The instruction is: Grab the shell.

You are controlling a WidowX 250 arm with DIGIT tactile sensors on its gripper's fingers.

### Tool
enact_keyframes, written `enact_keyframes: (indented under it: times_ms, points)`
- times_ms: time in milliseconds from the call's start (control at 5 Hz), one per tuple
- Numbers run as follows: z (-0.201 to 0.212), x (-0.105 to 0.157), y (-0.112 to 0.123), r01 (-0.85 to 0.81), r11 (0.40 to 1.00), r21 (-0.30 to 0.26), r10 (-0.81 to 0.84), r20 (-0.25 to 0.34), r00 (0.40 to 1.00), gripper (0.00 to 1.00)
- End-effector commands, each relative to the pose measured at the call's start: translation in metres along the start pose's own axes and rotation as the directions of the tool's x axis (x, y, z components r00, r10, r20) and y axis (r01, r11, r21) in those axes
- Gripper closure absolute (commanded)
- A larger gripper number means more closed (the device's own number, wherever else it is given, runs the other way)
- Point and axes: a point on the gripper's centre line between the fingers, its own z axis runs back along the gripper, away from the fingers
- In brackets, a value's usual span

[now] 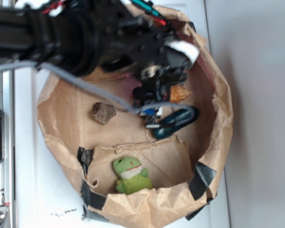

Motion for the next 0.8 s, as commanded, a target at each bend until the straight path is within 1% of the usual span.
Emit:
enact_keyframes:
  times_ms: [0, 200, 400, 600]
  points:
    - [0.019, 0.021, -0.004, -0.028, 0.998, -0.047, 0.033, 0.101, 0.994, 0.0]
    - [0.025, 0.026, -0.008, -0.043, 0.997, -0.066, 0.049, 0.087, 0.995, 0.0]
    - [0.034, 0.021, -0.015, -0.018, 0.996, -0.089, 0.029, 0.123, 0.992, 0.0]
    - [0.042, 0.018, -0.019, 0.037, 0.99, -0.138, -0.011, 0.18, 0.984, 0.0]
